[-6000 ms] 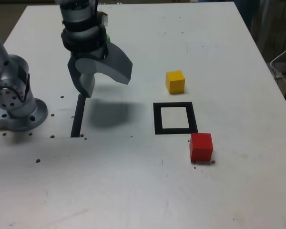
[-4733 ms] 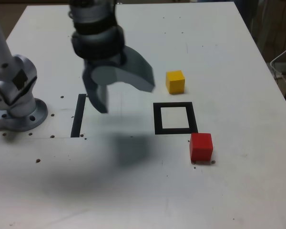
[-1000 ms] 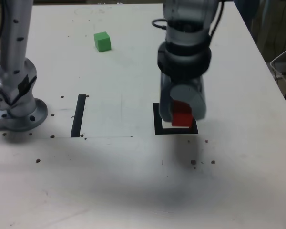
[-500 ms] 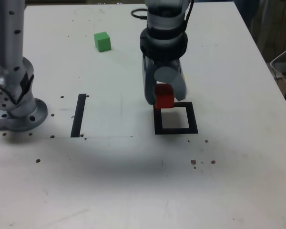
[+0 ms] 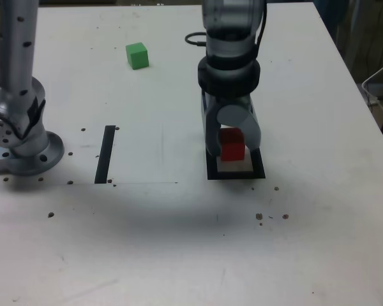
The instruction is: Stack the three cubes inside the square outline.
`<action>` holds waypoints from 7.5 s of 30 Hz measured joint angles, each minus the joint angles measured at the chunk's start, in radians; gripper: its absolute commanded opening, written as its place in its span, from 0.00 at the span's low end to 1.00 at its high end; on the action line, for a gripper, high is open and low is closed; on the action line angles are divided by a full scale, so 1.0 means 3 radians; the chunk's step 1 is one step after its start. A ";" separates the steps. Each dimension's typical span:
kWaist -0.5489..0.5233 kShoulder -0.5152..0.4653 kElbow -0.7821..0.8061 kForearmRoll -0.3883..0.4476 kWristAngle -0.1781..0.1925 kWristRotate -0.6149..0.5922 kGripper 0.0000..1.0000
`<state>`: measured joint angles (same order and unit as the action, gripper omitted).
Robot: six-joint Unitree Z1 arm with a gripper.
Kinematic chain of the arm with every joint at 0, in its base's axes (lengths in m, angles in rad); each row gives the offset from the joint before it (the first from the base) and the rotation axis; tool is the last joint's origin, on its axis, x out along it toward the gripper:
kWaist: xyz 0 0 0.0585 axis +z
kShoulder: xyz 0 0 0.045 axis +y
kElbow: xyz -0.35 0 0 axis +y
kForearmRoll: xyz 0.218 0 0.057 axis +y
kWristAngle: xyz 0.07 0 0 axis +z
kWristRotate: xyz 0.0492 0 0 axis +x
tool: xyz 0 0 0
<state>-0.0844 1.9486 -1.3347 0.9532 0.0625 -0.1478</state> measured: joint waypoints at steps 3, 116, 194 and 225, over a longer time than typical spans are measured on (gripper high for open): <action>0.0002 0.0042 -0.0022 -0.0033 0.0024 0.0000 0.11; 0.0852 0.0154 -0.0859 0.0854 0.0034 0.0685 0.17; 0.0029 -0.0047 -0.0437 0.0566 -0.0097 0.0183 1.00; 0.2297 -0.0460 -0.0549 0.1129 -0.0054 0.1602 1.00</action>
<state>0.6048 1.8106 -1.4994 1.2917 0.0464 0.3330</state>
